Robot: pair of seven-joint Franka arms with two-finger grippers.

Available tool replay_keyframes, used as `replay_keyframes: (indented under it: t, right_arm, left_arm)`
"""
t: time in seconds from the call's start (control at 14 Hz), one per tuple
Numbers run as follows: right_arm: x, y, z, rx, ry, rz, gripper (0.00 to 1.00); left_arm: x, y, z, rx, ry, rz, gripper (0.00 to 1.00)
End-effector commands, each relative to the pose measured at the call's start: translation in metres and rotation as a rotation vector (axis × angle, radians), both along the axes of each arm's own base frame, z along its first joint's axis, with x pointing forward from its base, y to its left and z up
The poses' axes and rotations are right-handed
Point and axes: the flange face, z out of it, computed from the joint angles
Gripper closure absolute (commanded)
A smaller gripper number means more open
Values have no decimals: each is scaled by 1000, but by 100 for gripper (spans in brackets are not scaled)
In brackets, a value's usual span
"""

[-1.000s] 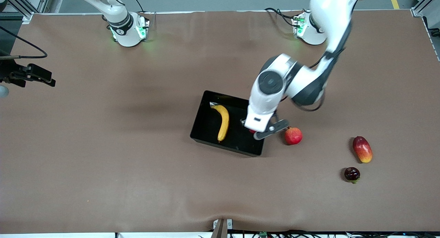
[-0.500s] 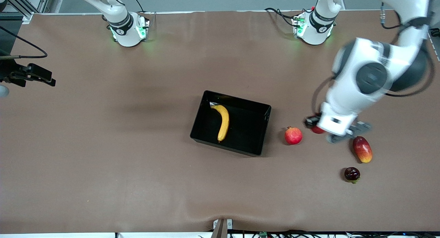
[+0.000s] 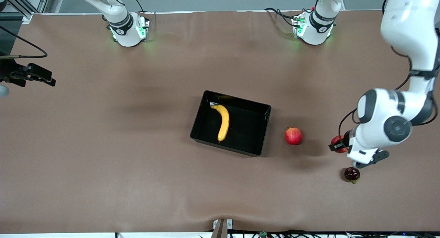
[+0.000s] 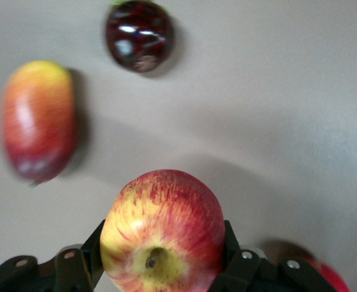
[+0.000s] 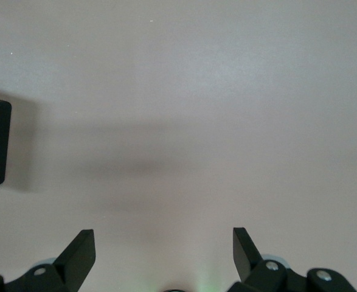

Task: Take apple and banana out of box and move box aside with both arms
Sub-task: 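Lift the apple out with the left gripper and carry it beside the mango, then lower the apple onto the table and open the left gripper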

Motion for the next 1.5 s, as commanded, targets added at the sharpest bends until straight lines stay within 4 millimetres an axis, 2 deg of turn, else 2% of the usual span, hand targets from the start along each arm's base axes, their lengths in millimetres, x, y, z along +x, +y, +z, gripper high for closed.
replay_keyframes:
  t: [0.0, 0.29, 0.36, 0.43, 0.5, 0.57, 0.79, 1.0, 1.14, 1.21, 1.29, 1.43]
  right_arm:
    - [-4, -1, 5, 0, -1, -18, 0]
    - [-4, 0, 5, 2, -1, -17, 0]
    - [-4, -1, 5, 0, -1, -18, 0]
    - [-4, -1, 5, 0, -1, -18, 0]
    - [-4, -1, 5, 0, -1, -18, 0]
    - [-4, 0, 5, 1, -1, -18, 0]
    - [-4, -1, 5, 1, -1, -20, 0]
    - [-5, -2, 5, 2, 1, -20, 0]
    - [-4, -2, 5, 2, -1, -20, 0]
    - [-4, -2, 5, 0, -1, -21, 0]
    - [-5, -2, 5, 2, 1, -20, 0]
    - [-4, -2, 5, 0, -1, -20, 0]
  left_arm:
    - [21, -11, -9, -6, -39, -18, 100]
    - [32, -20, -58, -38, -62, -60, 100]
    - [32, -20, -68, -45, -62, -92, 82]
    - [33, -20, -72, -51, -70, -117, 57]
    - [33, -20, -72, -52, -73, -120, 26]
    - [35, -18, -65, -48, -84, -120, 0]
    - [36, -24, -16, -40, -109, -120, 0]
    - [20, -66, 54, -48, -75, -164, 0]
    - [1, -112, 85, -56, -39, -223, 0]
    - [-8, -140, 90, -72, -34, -274, 0]
    - [-19, -178, 98, -100, -41, -314, 0]
    - [-39, -236, 89, -118, -33, -372, 0]
